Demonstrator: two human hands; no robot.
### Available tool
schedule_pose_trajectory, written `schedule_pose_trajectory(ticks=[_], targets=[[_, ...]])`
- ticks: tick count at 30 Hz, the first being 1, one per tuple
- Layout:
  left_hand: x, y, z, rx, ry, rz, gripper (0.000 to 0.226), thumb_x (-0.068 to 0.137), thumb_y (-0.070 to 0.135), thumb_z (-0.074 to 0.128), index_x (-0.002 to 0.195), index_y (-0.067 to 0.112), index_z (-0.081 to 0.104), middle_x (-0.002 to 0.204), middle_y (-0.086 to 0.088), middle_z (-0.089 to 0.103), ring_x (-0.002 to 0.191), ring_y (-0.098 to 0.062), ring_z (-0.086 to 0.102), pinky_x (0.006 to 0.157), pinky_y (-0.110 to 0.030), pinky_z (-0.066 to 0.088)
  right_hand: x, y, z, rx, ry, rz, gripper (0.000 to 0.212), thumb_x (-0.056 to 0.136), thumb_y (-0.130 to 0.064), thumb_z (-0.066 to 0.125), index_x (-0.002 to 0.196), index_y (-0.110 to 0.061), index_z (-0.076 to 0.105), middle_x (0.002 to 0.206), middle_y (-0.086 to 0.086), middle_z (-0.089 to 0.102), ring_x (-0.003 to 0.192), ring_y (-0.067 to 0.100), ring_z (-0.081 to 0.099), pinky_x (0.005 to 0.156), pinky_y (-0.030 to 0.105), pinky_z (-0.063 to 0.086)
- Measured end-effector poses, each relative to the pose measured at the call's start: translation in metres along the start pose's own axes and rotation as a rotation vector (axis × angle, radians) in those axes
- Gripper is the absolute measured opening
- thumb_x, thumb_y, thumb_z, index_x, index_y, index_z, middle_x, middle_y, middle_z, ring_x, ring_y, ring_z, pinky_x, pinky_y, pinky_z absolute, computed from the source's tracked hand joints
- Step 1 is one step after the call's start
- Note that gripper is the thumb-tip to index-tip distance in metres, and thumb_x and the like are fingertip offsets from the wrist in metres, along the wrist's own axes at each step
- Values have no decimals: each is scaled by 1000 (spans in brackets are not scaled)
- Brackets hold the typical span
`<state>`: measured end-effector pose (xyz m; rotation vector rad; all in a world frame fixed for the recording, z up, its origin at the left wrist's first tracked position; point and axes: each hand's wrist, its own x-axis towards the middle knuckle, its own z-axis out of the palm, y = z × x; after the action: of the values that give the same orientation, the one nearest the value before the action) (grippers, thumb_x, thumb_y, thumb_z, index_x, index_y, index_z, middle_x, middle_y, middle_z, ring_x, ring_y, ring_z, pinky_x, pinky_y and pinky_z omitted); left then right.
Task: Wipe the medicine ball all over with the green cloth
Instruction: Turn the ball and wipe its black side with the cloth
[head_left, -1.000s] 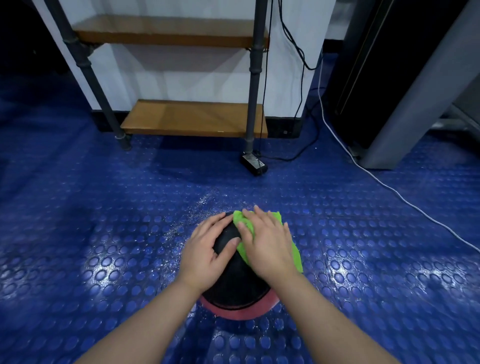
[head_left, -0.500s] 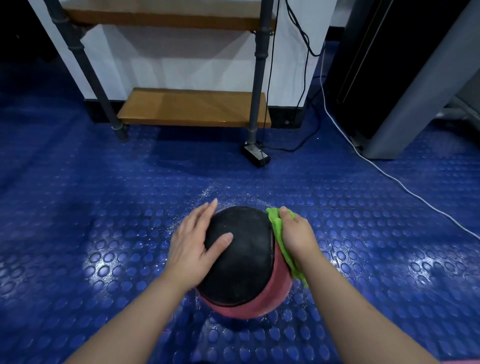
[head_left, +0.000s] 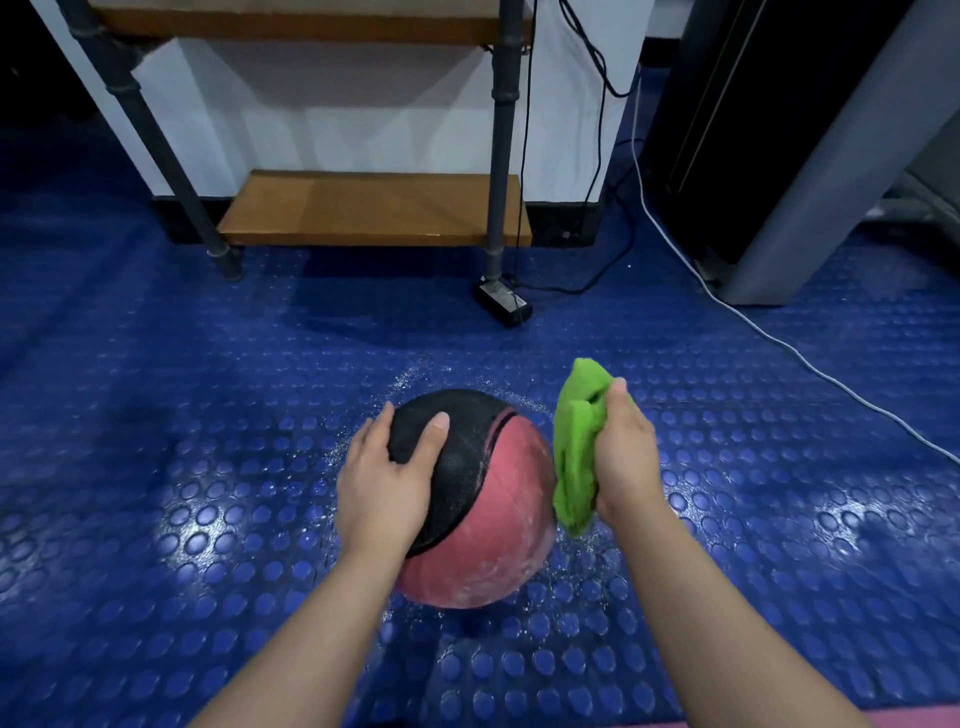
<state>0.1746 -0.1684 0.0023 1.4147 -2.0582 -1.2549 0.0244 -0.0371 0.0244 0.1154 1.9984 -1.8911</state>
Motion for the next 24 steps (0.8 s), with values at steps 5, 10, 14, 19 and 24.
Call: schedule_pose_trajectory(ticks=[5,10,14,19,24], targets=[[16,5,4,3,36,-13,82,76,83,46,146,40,42,157,13,34,144,-16,32,113,-48,31,-33,10,44,-695,-293,-465,60,92,-66,26,134,-32,51,133,-10,55,126,13,45,106,37,33],[24,2,-2,-76,52,-47,68,82,74,55,139,37,52,146,10,49,133,-17,47,108,-42,37,-31,19,54,-890,-290,-550,50,95,-57,35,142,-39,41,152,-10,35,142,13,25,115,42,24],[31,-12,-12,-258,48,-135,81,63,83,59,130,39,60,134,11,60,121,-15,57,108,-45,42,-16,26,51,-727,-392,-645,50,95,-54,38,137,-30,52,145,-12,47,137,3,34,116,23,21],[36,-23,-18,-398,22,-161,80,57,82,67,124,38,65,126,12,65,114,-13,62,105,-44,47,-4,49,35,-463,-445,-553,45,96,-49,36,135,-37,53,140,-20,50,133,-3,38,115,34,30],[42,-27,-18,-436,1,-160,79,54,86,69,119,41,67,122,14,67,113,-12,64,103,-45,48,4,55,39,-288,-447,-327,37,99,-43,37,132,-42,54,135,-27,52,128,-5,44,113,35,33]])
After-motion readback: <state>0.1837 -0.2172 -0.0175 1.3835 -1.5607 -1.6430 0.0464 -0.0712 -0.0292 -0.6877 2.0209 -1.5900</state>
